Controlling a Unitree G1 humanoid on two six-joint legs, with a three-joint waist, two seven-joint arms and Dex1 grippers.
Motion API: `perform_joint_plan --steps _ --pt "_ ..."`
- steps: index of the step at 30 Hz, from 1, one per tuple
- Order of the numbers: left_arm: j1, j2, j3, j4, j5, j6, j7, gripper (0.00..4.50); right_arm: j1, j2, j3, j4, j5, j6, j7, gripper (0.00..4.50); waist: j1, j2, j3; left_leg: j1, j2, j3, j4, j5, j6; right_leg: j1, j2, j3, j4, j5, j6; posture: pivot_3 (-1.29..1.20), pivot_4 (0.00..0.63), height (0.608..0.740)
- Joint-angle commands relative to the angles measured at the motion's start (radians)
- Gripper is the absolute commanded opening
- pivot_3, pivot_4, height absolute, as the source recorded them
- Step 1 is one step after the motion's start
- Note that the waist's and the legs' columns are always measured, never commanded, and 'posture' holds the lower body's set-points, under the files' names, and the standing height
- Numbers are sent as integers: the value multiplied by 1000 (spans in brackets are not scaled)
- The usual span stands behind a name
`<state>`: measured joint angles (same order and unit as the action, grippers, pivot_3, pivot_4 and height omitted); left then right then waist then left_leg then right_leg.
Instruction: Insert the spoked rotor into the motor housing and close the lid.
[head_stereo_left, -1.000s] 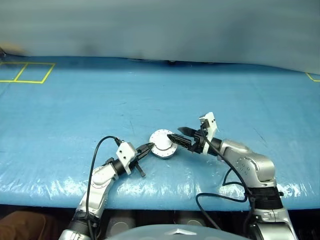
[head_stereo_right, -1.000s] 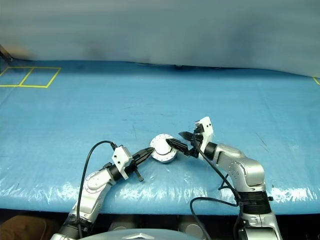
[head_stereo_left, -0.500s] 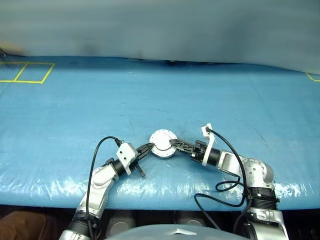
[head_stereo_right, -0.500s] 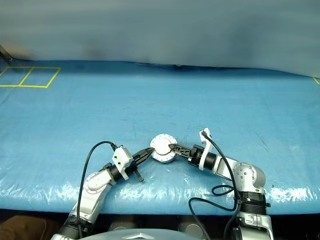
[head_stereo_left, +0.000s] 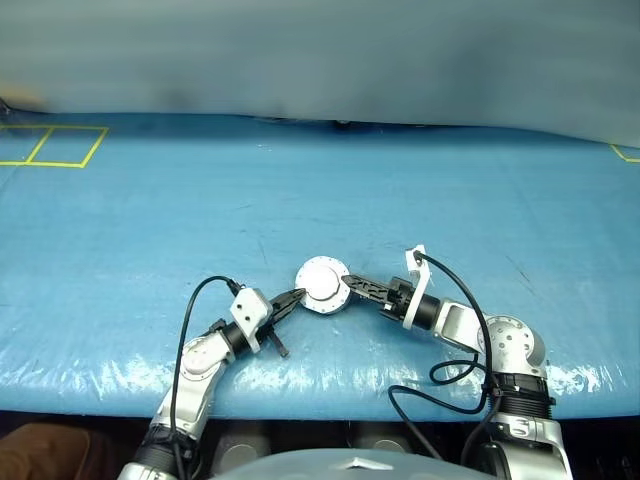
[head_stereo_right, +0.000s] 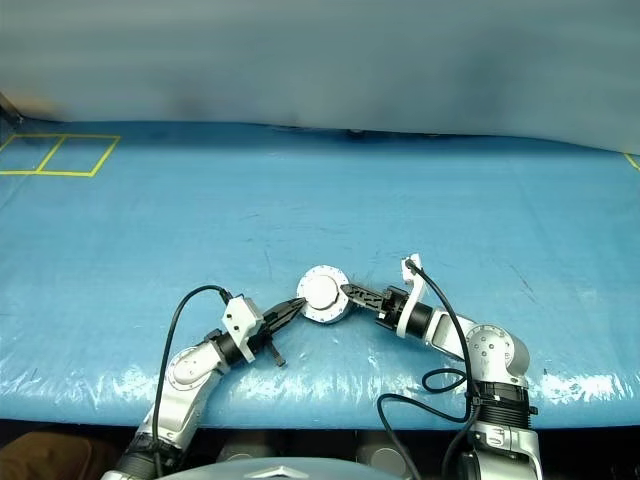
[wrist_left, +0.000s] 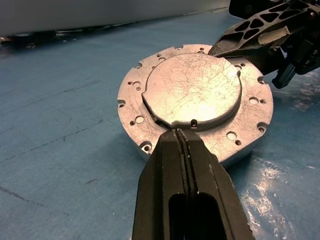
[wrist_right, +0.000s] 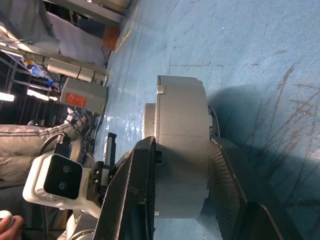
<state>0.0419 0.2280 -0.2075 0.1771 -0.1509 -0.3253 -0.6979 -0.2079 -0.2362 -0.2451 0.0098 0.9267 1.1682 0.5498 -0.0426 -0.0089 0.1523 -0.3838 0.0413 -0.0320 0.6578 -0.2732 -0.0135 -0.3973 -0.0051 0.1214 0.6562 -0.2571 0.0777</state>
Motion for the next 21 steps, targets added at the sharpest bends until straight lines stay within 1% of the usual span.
perform_joint_plan --steps 1,4,5,6,8,9,11,13,14,16,21 --pt "23 -50 26 -35 -128 136 0 0 -18 32 -60 13 40 -19 -44 1114 -1 0 0 0 0 0 0 0 0 0 0 0 0 0 0 0 150 740" --pt "33 -121 94 -104 -293 222 19 0 -53 89 -171 42 133 -47 -109 1114 -7 -1 2 -1 0 0 1 0 0 -1 0 0 0 0 0 0 150 740" --pt "34 -139 113 -123 -328 241 27 0 -61 102 -195 46 151 -56 -126 1114 -10 -1 3 -2 1 0 1 0 0 -2 0 0 0 0 0 0 150 740" --pt "33 -159 136 -133 -343 235 46 0 -70 117 -221 52 171 -72 -149 1114 -11 -1 3 -5 1 0 2 0 0 -4 1 0 1 0 1 0 150 740" --pt "29 -193 174 -136 -352 208 81 0 -80 148 -261 55 201 -104 -185 1114 -16 -1 4 -16 0 0 3 0 0 -14 1 0 2 4 7 0 150 740" --pt "27 -215 193 -142 -374 217 100 0 -85 161 -277 55 216 -119 -198 1114 -19 0 4 -17 0 -1 3 0 0 -16 1 0 2 5 7 0 150 740" --pt "27 -249 221 -167 -451 267 105 385 -90 176 -296 50 242 -139 -207 1114 -23 0 4 -17 1 -1 2 0 0 -17 1 0 2 7 1 0 150 740" --pt "31 -275 242 -202 -572 348 77 882 -92 183 -310 40 279 -146 -203 1114 -25 0 4 -18 1 -1 0 0 1 -17 1 0 1 7 1 0 150 740" --pt "34 -283 249 -219 -620 385 68 1285 -91 182 -311 35 296 -144 -197 1114 -26 1 4 -19 1 -1 0 0 1 -18 1 0 1 7 1 0 150 740" --pt "44 -288 244 -252 -680 452 53 1936 -85 173 -300 20 330 -125 -180 1114 -27 1 5 -21 1 -1 0 -1 1 -19 1 -1 0 7 1 0 150 740" --pt "57 -281 237 -285 -740 557 39 3591 -79 176 -268 -28 412 -110 -176 1114 -29 2 5 -20 1 -1 1 -1 1 -19 1 -1 0 7 1 0 150 740"
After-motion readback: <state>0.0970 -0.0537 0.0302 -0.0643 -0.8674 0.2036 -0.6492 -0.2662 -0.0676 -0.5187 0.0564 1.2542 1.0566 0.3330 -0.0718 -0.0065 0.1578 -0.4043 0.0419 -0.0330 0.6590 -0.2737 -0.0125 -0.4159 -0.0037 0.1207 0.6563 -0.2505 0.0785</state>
